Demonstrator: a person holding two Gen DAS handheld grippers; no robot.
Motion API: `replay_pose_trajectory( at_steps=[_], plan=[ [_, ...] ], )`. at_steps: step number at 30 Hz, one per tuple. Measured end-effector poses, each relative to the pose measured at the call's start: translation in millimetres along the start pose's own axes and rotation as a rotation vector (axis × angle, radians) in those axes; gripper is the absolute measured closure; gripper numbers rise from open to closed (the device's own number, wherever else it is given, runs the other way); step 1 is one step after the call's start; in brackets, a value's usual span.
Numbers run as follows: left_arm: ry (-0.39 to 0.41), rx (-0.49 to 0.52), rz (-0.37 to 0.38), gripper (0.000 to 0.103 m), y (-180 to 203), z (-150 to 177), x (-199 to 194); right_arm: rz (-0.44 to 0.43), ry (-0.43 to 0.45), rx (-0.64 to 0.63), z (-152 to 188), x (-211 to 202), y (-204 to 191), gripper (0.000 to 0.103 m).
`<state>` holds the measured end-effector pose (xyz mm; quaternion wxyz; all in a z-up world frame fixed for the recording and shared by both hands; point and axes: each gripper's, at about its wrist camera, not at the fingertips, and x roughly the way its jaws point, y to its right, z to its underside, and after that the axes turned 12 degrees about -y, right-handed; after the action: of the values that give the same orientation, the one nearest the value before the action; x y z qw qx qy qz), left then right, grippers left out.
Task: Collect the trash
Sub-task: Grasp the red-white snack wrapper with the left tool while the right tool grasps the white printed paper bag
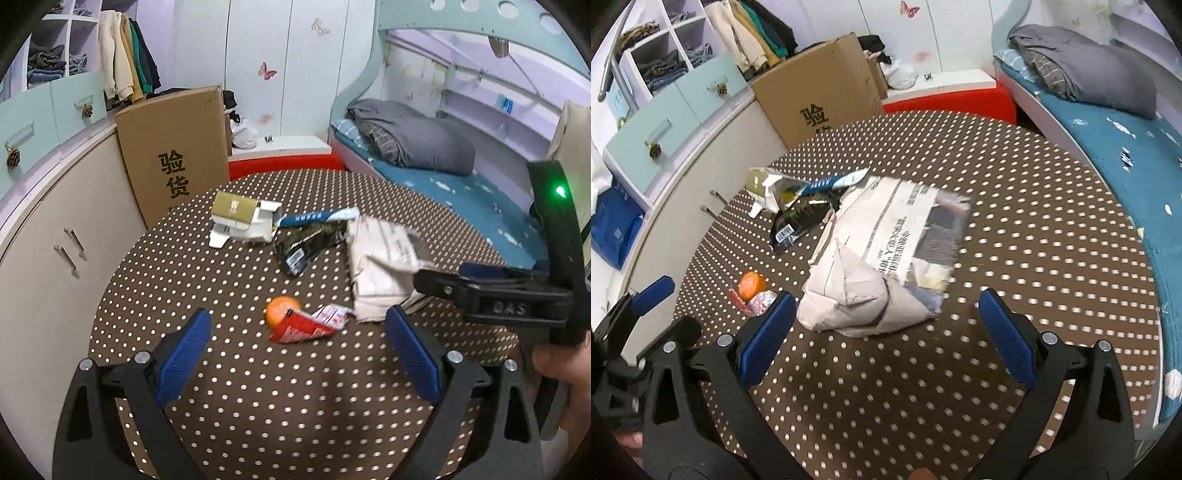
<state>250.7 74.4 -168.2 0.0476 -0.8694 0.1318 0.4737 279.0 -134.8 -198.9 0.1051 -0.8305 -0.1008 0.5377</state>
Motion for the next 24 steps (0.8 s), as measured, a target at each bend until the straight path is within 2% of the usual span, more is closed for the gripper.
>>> replay_pose_trajectory(
  at_steps=[2, 3, 4, 5, 10, 13, 17, 20, 24],
  plan=[
    [-0.014, 0.01, -0.011, 0.01, 0.9, 1.9, 6.1, 0.016, -0.003, -0.001, -1.0, 8.5, -2.5, 0.008],
    [-0.02, 0.014, -0.017, 0.01, 1.6, 2.1, 9.4, 0.015, -0.002, -0.008, -1.1, 11.1, -3.6, 0.012],
    [-0.024, 0.019, -0.023, 0.01, 3.1, 2.4, 12.0, 0.022, -0.005, -0.019, -1.3, 13.2, -4.4, 0.031],
    [-0.032, 0.026, -0.031, 0.01, 4.7, 2.6, 16.4, 0.046, -0.015, -0.027, -1.2, 15.7, -3.3, 0.041],
    [-0.045, 0.068, -0.06, 0.01, 11.2, 0.8, 32.3, 0.037, -0.007, -0.043, 3.7, 11.3, 9.6, 0.048],
    [-0.051, 0.124, -0.063, 0.01, 14.2, -2.3, 38.3, 0.029, -0.008, -0.029, 5.4, 5.9, 24.0, 0.049],
    [-0.012, 0.291, -0.093, 0.01, 23.1, -5.5, 37.2, 0.028, -0.013, -0.029, 6.4, 1.3, 33.3, 0.049],
    [0.022, 0.416, -0.079, 0.01, 29.4, -6.6, 33.3, 0.025, -0.015, -0.024, 8.7, -0.1, 35.1, 0.049],
    [0.02, 0.584, -0.065, 0.01, 36.5, -5.8, 38.6, 0.024, -0.014, -0.012, 10.5, -2.3, 38.9, 0.049]
  ],
)
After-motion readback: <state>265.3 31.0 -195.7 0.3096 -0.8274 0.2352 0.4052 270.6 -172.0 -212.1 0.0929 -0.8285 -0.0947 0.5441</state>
